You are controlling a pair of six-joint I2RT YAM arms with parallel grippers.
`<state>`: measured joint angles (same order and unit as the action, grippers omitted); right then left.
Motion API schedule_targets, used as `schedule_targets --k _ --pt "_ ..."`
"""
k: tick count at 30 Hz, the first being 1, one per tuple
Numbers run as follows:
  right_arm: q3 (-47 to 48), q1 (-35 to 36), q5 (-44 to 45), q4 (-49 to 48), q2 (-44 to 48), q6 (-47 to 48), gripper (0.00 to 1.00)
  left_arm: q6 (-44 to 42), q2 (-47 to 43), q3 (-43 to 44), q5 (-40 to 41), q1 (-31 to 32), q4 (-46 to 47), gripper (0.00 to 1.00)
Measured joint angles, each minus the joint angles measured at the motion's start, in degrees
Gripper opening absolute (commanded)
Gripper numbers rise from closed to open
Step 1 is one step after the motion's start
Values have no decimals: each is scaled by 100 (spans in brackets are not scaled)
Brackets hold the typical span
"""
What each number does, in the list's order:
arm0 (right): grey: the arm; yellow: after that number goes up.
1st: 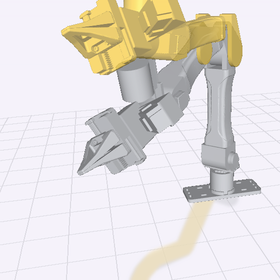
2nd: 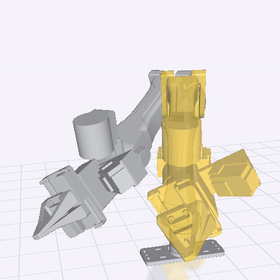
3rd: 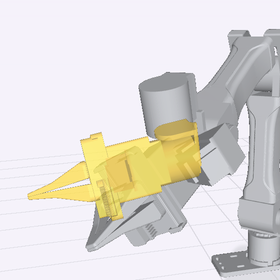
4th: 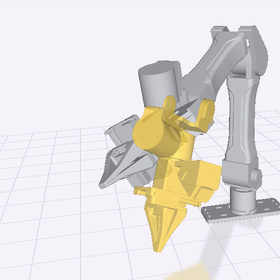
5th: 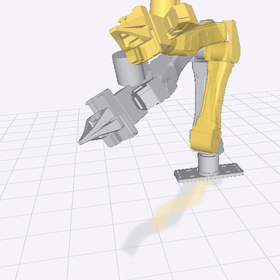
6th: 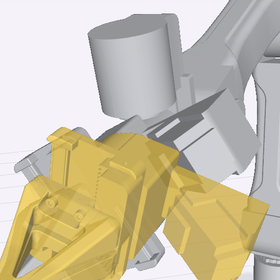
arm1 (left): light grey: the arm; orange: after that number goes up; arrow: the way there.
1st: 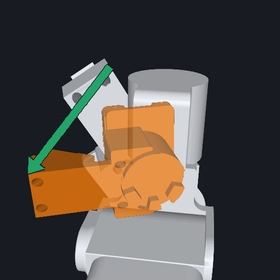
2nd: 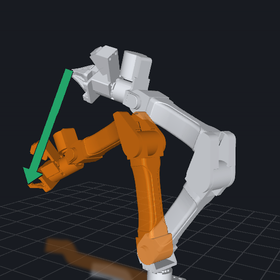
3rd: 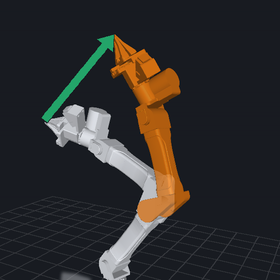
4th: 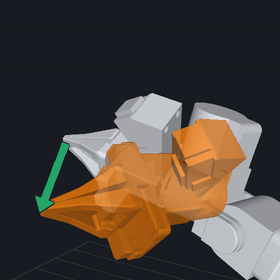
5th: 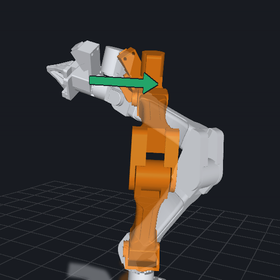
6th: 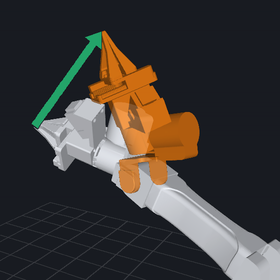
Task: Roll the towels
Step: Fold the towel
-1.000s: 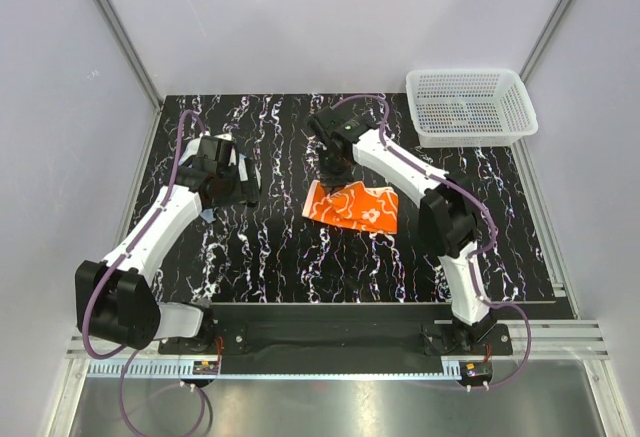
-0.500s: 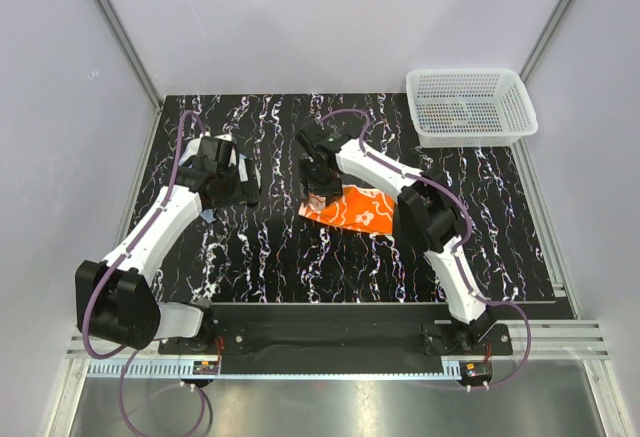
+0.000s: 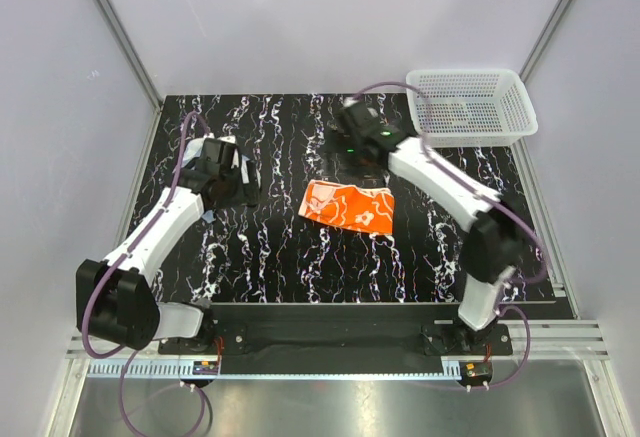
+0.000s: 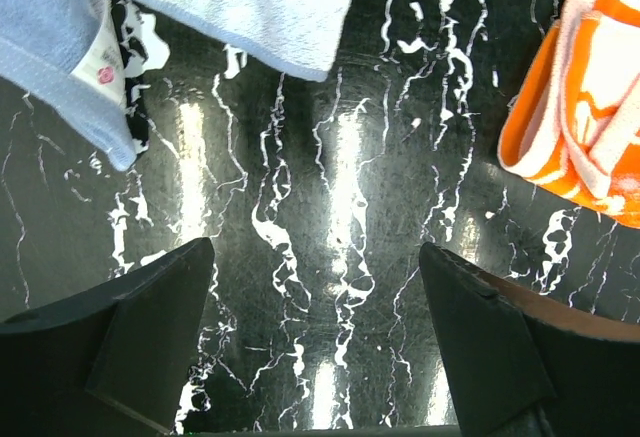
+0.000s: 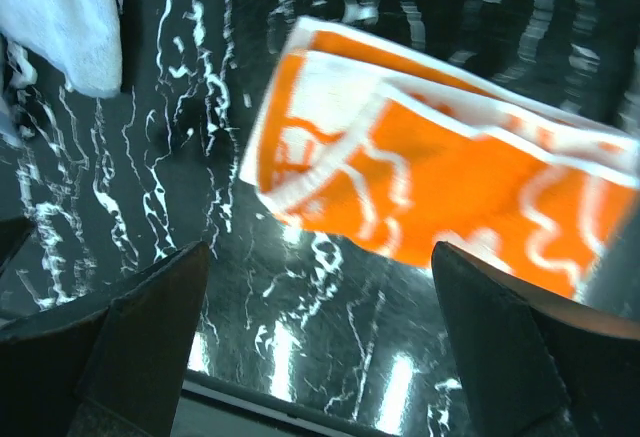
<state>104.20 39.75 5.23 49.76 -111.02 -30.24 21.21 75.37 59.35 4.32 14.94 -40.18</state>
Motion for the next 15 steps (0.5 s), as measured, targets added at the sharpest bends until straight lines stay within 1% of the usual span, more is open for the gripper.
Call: schedule_targets --k 1,3,4,6,7,10,11,13,15 --pt "-474 -151 -24 -223 457 -55 100 -11 0 -15 -7 35 37 87" --pt "-1322 -549 -76 -337 1263 -184 98 -33 4 -37 -31 142 94 86" --pt "-1893 -868 -136 -588 1729 -275 98 -37 26 -37 -52 221 109 85" --pt "-2702 -1384 -181 -719 2306 -409 97 -37 118 -7 -94 380 136 82" --pt "-3091 -1620 -186 -796 2524 -461 97 -33 210 48 -114 472 122 79" --pt "-3888 -1917 -313 -855 2697 -544 96 -13 649 435 -160 723 87 74" --pt "-4190 -1934 -468 -935 2669 -564 92 4 822 623 -170 809 79 73" --pt "-4478 -1987 -686 -1036 2638 -590 89 22 1161 1078 -210 964 39 70" --pt "-4743 -2129 -1003 -1239 2594 -623 85 33 1478 1561 -243 1104 9 70"
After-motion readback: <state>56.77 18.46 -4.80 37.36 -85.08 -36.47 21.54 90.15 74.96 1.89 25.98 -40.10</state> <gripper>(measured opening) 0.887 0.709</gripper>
